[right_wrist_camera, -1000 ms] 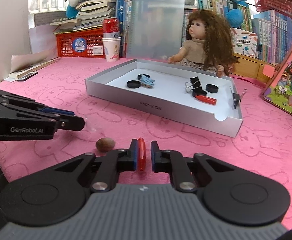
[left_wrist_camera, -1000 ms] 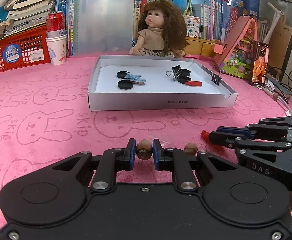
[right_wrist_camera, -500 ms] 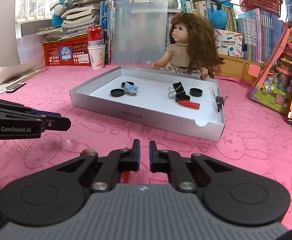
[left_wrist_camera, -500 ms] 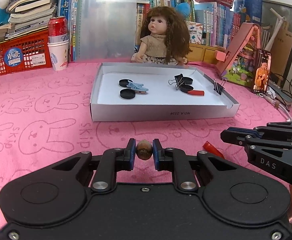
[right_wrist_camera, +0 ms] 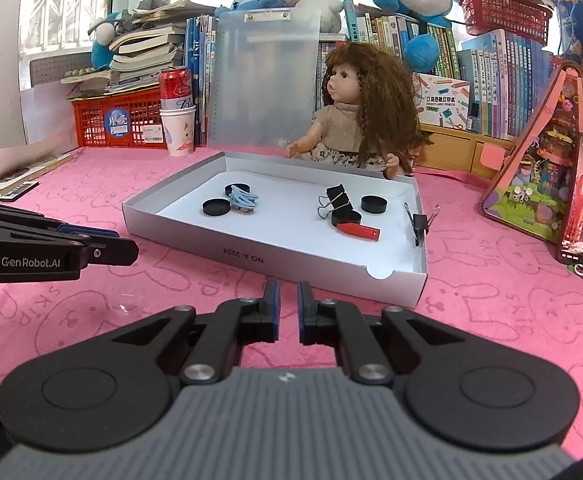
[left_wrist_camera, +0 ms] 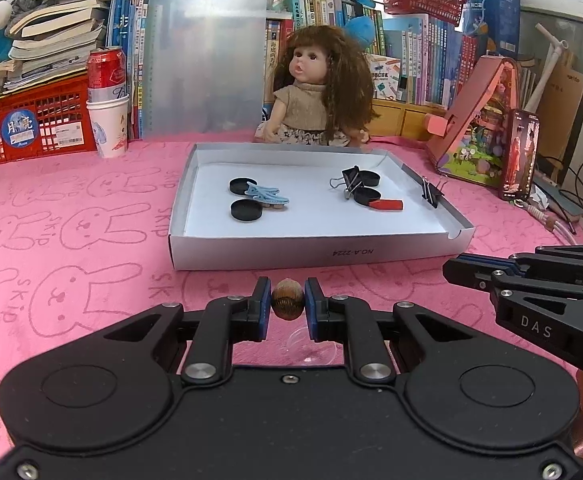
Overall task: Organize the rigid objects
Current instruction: 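Carry the acorn and red cap over the tray with both grippers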
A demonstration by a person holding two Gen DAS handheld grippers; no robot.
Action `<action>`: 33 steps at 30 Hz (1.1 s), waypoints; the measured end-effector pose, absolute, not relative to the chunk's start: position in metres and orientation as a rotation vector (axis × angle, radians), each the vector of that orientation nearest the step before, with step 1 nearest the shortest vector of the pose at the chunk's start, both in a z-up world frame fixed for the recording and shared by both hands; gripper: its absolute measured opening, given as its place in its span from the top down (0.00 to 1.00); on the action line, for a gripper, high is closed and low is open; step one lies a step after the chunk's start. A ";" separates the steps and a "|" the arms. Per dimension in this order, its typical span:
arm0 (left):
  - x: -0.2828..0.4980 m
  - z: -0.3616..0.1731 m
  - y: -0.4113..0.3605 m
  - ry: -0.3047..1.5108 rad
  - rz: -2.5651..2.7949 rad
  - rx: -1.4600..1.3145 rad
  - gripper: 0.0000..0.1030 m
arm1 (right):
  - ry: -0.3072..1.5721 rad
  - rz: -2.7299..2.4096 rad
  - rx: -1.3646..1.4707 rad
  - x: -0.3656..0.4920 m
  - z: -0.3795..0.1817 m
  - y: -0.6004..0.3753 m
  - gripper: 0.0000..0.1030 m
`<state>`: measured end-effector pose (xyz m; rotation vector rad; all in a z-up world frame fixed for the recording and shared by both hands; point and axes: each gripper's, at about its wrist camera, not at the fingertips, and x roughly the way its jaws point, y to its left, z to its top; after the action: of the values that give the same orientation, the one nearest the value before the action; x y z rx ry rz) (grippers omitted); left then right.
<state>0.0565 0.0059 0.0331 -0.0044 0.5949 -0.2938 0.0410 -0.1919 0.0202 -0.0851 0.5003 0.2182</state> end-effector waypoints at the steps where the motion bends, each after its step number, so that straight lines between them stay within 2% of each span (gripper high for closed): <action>1: 0.057 0.033 0.006 0.595 -0.295 -0.005 0.84 | 0.500 0.217 -0.086 0.041 0.020 -0.192 0.88; 29: 0.079 0.050 0.000 0.550 -0.310 -0.012 0.84 | 0.473 0.200 -0.081 0.050 0.027 -0.193 0.88; 33: 0.080 0.050 0.003 0.547 -0.303 -0.012 0.84 | 0.510 0.259 -0.059 0.045 0.022 -0.194 0.80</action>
<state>0.0803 0.0026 0.0500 -0.0120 0.5470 -0.3026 0.0448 -0.1942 0.0217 -0.0587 0.5105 0.2593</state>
